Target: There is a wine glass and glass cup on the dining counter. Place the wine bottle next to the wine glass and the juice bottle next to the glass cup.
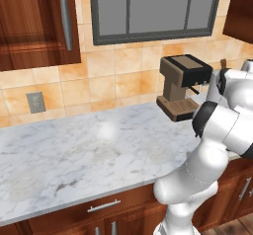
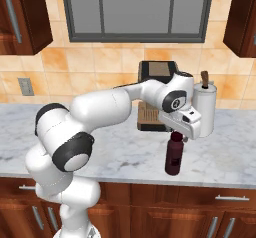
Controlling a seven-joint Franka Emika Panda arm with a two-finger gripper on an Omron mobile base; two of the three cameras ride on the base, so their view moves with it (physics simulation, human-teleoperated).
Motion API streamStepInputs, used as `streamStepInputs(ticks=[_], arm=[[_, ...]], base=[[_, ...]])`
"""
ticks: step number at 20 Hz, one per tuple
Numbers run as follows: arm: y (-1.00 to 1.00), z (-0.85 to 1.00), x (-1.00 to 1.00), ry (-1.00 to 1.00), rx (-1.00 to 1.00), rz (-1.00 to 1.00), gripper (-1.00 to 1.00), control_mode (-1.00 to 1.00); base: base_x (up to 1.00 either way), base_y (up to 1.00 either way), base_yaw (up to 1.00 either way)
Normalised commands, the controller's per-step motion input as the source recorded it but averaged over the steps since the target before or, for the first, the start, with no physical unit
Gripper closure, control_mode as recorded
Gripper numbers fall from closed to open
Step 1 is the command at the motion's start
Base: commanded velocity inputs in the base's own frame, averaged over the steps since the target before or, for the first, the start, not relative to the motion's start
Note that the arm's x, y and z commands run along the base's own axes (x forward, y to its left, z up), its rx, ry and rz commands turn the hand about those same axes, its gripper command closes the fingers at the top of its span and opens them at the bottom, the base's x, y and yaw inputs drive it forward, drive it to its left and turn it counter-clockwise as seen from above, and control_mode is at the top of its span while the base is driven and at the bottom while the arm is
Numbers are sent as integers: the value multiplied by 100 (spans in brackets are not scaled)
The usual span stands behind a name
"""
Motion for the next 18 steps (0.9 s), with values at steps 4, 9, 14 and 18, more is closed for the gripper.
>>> streamStepInputs(ticks=[4,9,14,18], arm=[[0,-9,0,7,0,0,-100,-100],[-2,-11,0,6,1,0,-100,-100],[-3,-9,0,3,1,0,-100,-100],[-4,-9,0,2,4,0,-100,-100]], base=[[0,0,0],[0,0,0],[0,0,0],[0,0,0]])
